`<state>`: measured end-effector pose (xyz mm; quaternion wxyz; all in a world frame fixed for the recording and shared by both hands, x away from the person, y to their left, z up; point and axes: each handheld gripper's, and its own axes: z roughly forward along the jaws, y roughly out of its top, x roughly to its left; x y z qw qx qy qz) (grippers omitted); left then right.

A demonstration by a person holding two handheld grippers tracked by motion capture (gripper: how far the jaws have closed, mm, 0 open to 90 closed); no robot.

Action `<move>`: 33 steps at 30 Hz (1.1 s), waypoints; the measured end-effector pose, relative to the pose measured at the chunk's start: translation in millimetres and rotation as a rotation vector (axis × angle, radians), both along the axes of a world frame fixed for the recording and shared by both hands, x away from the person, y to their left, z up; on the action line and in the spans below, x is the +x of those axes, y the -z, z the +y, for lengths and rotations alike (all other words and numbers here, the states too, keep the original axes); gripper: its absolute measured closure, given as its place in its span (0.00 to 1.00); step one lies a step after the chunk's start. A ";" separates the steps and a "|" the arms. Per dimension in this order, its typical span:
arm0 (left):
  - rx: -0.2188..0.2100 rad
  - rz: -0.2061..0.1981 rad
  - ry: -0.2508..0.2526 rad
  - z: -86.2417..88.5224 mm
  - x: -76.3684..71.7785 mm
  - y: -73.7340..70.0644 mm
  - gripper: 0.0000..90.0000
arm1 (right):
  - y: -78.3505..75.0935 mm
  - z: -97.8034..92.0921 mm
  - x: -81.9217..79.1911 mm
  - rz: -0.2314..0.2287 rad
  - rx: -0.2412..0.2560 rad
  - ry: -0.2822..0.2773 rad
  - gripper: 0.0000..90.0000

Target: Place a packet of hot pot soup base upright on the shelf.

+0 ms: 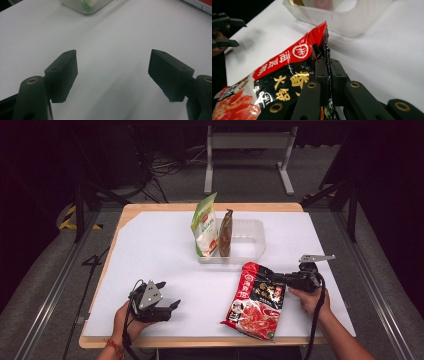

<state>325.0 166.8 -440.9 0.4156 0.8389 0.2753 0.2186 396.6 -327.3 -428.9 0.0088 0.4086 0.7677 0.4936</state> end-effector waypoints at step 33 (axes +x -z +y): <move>-0.044 -0.027 -0.031 11.7 -2.3 -3.1 0.26 | -72.2 12.4 -36.1 -0.238 0.116 -0.062 0.99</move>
